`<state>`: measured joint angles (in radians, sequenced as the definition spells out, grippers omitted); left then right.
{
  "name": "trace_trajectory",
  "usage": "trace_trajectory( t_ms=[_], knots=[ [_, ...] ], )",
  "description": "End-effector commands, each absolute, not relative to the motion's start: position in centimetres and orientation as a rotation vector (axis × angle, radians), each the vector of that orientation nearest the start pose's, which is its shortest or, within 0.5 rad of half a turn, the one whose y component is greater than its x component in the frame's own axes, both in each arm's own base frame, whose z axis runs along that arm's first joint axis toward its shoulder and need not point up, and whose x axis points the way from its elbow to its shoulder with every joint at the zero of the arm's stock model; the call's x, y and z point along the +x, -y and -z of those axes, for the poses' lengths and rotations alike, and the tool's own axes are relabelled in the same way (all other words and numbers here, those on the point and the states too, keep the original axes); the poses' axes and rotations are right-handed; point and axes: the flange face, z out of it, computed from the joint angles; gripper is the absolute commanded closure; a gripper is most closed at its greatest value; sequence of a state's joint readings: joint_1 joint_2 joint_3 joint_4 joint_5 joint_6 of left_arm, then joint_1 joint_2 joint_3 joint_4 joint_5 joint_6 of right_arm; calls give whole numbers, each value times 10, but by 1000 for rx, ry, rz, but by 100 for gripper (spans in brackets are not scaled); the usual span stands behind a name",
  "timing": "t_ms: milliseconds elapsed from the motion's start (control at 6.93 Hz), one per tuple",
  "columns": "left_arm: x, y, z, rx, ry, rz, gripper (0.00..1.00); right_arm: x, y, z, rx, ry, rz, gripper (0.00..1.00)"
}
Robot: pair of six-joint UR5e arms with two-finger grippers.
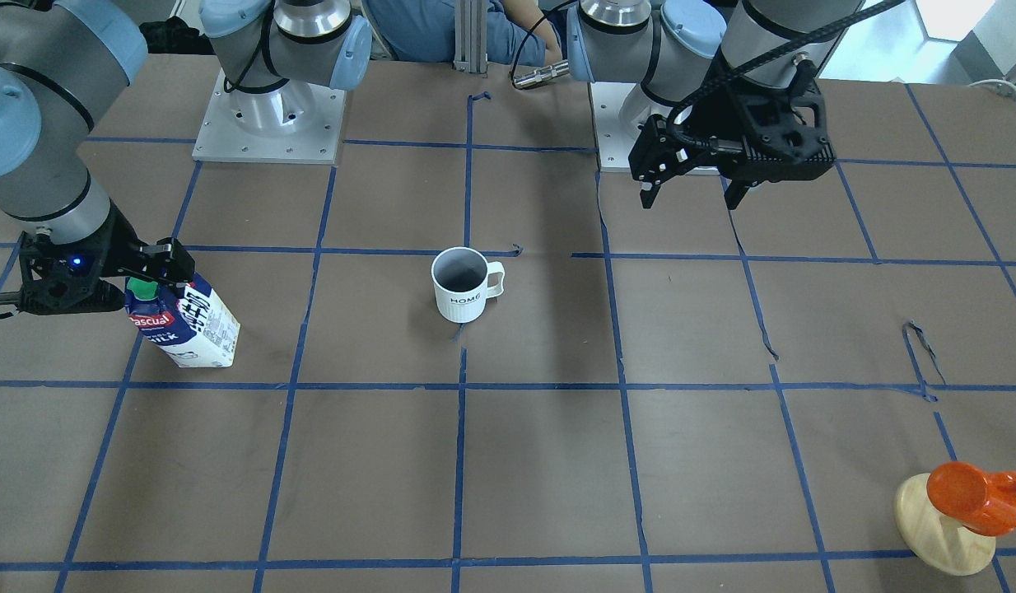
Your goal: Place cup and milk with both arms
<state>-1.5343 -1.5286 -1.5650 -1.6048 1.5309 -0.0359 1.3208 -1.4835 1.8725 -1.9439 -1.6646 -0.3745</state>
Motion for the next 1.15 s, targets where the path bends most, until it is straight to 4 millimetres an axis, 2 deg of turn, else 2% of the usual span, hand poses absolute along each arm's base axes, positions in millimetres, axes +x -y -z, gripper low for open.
trace_trajectory(
  t_ms=[0, 288, 865, 1010],
  knots=[
    [-114, 481, -506, -141, -3177, 22, 0, -3, 513, -337, -196, -3221, -63, 30],
    [-114, 485, -502, -123, -3178, 64, 0, -3, 515, -340, -193, -3223, -56, 45],
    [-113, 487, -501, -123, -3178, 71, 0, 2, 516, -344, -183, -3178, -26, 64],
    [-113, 488, -501, -128, -3178, 74, 0, 4, 519, -355, -168, -3184, 0, 70]
  ],
)
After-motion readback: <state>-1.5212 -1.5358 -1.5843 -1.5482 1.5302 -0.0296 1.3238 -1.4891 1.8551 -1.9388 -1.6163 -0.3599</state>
